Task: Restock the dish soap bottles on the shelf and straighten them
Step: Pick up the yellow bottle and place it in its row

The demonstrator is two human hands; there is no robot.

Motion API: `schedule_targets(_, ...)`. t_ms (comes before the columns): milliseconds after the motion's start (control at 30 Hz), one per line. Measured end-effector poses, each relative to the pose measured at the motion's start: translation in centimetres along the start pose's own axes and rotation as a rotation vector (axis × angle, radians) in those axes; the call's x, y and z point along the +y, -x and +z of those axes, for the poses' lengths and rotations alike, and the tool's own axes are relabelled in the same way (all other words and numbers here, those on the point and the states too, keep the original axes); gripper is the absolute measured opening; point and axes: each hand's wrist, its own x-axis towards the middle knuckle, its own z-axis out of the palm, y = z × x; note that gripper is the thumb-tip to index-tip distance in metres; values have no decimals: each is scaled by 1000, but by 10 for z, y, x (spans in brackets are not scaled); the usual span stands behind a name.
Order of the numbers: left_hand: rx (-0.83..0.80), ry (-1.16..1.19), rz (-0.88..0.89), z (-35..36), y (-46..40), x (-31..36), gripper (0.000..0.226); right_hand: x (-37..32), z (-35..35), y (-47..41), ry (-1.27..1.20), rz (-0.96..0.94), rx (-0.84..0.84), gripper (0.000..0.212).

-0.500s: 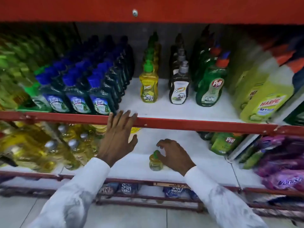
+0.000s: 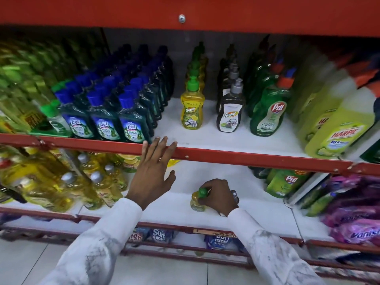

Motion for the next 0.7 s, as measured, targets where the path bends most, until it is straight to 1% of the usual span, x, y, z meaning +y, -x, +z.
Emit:
schedule_targets(267, 41, 52, -30, -1, 1, 4, 74, -83, -119, 32, -335, -127, 138, 32)
schedule_targets(400, 73, 72, -41, -1, 2, 8, 74, -122, -167, 31, -470, -306, 195, 36)
schedule_targets(500, 90, 90, -59, 1, 3, 11, 76, -144, -187, 12, -520, -369, 250, 36)
schedule_targets(600, 99, 117, -70, 2, 3, 14, 76, -160, -191, -13, -506, -350, 281, 41)
schedule_targets(700, 96, 135, -72, 3, 2, 13, 75, -168, -179, -37, -465, -338, 279, 36)
